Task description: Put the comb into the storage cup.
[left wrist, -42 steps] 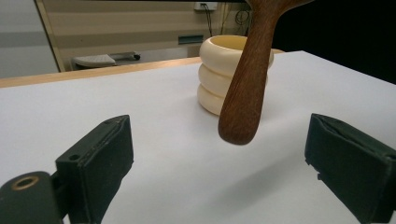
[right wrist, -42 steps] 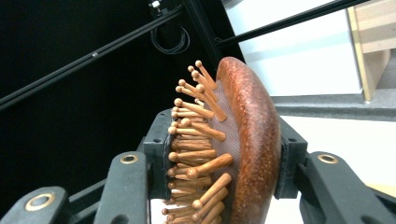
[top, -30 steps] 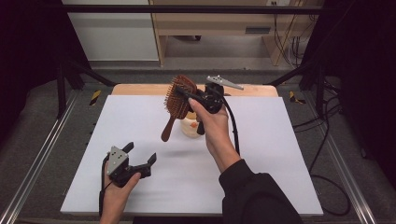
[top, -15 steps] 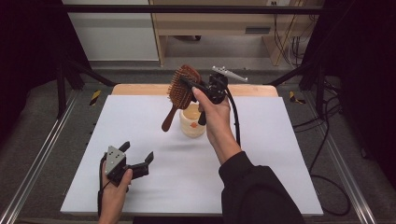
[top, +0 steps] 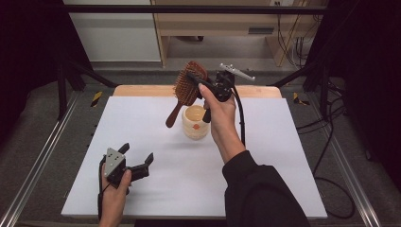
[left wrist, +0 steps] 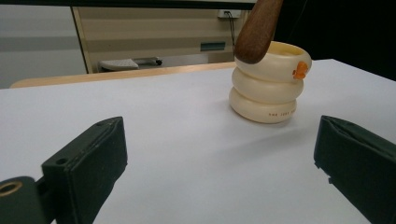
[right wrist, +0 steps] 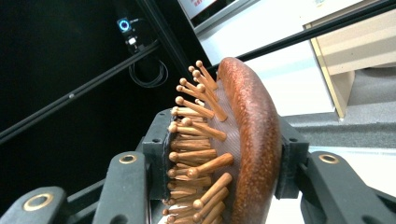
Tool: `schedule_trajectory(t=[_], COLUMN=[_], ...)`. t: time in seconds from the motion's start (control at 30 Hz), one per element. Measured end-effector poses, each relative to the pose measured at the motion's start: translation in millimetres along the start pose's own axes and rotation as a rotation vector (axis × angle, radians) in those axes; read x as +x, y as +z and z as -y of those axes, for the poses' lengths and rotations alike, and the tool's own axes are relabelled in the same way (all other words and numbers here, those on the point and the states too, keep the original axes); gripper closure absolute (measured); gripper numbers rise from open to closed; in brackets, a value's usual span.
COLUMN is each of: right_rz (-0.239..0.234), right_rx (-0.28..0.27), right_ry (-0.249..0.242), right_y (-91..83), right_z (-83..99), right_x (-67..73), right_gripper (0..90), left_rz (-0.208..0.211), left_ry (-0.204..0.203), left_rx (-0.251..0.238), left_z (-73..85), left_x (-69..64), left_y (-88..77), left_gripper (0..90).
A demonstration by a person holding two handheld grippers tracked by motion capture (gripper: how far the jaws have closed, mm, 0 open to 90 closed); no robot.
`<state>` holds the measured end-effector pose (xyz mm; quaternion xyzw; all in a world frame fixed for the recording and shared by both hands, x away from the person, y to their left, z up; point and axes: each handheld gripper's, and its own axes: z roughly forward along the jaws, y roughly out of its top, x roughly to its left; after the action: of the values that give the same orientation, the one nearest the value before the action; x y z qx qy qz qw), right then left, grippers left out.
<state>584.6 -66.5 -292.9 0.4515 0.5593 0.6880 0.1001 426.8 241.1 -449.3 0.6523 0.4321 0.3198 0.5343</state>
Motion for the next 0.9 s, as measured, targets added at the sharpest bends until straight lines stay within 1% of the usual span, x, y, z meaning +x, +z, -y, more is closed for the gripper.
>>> schedule_trajectory(t=[0.1,0.17,0.2,0.3,0.33,0.57,0.67,0.77,0.87,0.9], right_rz=[0.006,0.009,0.011,0.022,0.024,0.031,0.035,0.056,0.069,0.072], right_rx=[-0.009,-0.015,-0.017,-0.023,-0.026,-0.045,-0.053,-0.058,-0.076,-0.084], right_ry=[-0.002,0.006,0.000,0.005,0.003,-0.001,0.003,0.007,0.017,0.013], right_y=[0.1,0.9,1.4,3.4,4.1,7.7,8.0,7.9,6.0,5.1], right_z=[-1.5,-3.2,-4.2,-7.8,-9.0,-16.1,-19.5,-21.6,-23.4,-24.2], right_x=[-1.4,-2.1,-3.3,-5.1,-6.0,-10.7,-15.8,-21.4,-25.7,-26.6], right_gripper=[51.5,51.5,51.4,51.4,51.4,51.4,51.4,51.4,51.3,51.3], left_rz=[-0.001,-0.001,0.000,-0.002,0.003,0.007,0.006,0.008,0.008,0.008], left_ry=[-0.001,-0.004,-0.008,-0.014,-0.019,-0.019,-0.019,-0.022,-0.020,-0.021], left_rx=[0.003,0.004,0.004,0.002,0.002,0.005,0.008,0.011,0.012,0.011], left_z=[0.3,0.6,0.6,0.9,1.0,1.3,1.7,2.1,2.2,2.2], left_x=[0.7,1.5,1.8,2.2,2.2,2.9,2.9,3.0,3.5,3.6], left_y=[0.1,0.1,0.2,0.4,0.6,1.0,1.4,2.2,2.3,2.3], left_gripper=[2.9,2.8,2.8,2.8,2.8,2.8,2.8,2.8,2.8,2.8])
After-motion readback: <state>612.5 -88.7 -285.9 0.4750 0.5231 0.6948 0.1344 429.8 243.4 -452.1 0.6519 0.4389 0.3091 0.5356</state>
